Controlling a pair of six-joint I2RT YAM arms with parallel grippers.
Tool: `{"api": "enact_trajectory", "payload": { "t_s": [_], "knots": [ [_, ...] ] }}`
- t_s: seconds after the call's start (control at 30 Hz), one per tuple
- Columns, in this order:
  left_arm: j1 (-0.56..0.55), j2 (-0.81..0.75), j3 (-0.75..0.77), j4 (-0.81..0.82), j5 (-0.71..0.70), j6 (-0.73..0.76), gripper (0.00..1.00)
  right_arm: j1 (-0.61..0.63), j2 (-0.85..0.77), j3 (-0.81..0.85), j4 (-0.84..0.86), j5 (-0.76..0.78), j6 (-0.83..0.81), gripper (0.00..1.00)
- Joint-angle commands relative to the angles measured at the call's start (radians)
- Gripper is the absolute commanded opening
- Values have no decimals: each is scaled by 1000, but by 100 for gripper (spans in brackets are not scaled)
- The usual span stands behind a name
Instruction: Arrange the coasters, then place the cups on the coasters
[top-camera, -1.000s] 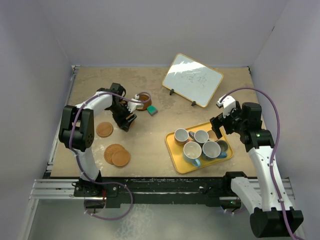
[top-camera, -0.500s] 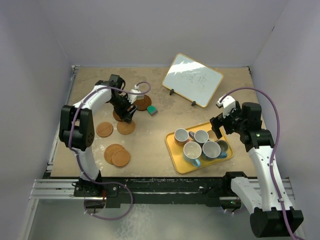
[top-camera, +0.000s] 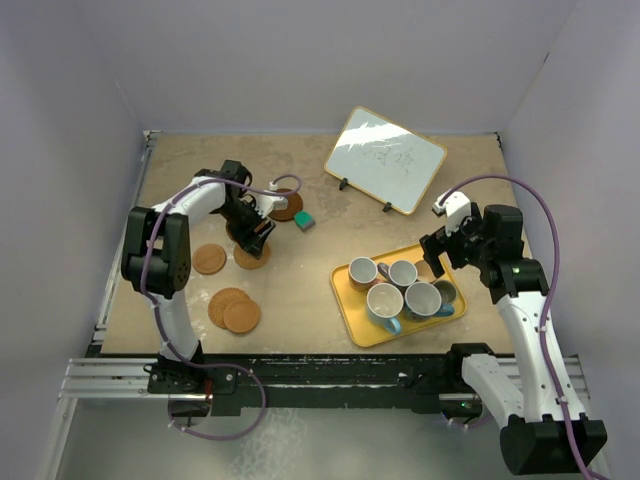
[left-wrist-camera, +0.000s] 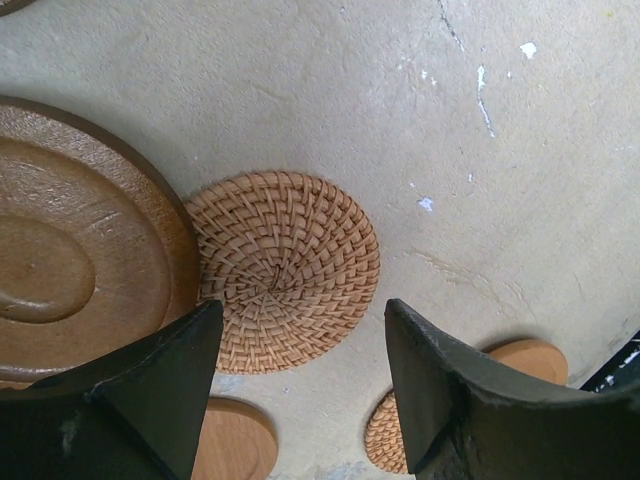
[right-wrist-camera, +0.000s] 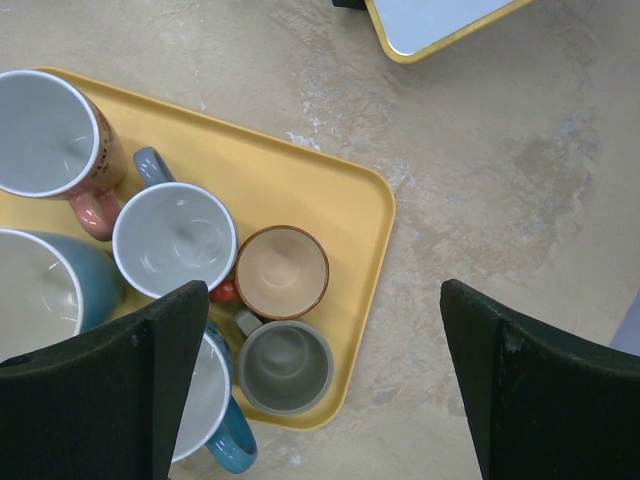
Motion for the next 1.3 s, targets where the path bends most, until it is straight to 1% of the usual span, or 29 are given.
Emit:
{"api": "enact_trajectory", "payload": {
  "t_s": [0.0,0.17,0.3,0.57,0.87,1.1,1.27],
  "knots": [
    [2,8,1,47,-6,-2,64,5,2,0,1,-3,-14,100],
    [2,18,8,100,-58,-24,64,5,4,1,0,-4,-14,100],
    [3,32,24,157,-116,-83,64,5,5,1,0,-3,-13,100],
    [3,55,67,206,-131,-134,64,5,5,0,-3,-2,-17,100],
    [3,83,98,226,-143,-157,64,5,5,-1,-2,-3,-18,100],
    [-1,-3,46,204,-23,-118,64,5,9,0,-2,-1,-19,100],
    [-3,-83,-33,214,-45,-84,64,5,13,0,-3,-1,-20,100]
  ]
}}
